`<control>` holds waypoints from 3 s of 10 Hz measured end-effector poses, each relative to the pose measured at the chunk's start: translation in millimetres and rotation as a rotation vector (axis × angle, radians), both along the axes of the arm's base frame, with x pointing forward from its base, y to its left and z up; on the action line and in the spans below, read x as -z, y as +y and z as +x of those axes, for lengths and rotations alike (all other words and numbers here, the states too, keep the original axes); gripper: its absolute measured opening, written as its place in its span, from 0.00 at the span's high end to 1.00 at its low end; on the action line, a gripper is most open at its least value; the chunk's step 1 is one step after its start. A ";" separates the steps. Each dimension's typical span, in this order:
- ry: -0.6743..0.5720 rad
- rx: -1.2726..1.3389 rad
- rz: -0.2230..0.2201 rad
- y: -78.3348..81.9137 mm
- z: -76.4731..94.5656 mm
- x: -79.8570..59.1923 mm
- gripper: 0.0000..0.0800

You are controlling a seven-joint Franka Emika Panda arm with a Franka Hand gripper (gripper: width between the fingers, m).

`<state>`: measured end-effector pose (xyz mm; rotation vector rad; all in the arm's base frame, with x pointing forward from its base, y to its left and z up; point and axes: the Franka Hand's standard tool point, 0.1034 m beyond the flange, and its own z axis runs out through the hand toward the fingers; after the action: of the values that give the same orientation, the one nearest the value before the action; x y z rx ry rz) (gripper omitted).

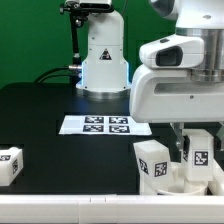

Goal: Assemble stool

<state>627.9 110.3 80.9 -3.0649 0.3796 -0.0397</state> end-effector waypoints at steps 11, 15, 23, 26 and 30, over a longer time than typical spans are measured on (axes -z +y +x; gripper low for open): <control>0.032 1.112 0.148 9.8 4.4 1.8 0.48; 0.026 0.680 0.119 15.0 4.9 -11.5 0.20; -0.036 -0.412 0.025 22.5 3.7 -16.2 0.19; -0.088 -0.581 -0.017 17.5 4.3 -16.4 0.19; -0.045 -1.296 -0.201 17.6 7.7 -13.2 0.19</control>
Offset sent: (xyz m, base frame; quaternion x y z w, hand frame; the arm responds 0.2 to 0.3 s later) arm 0.0000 0.0000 0.0000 0.0000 0.0000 0.1938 0.9810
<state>635.6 127.9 94.1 -2.8208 -1.6417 -0.0859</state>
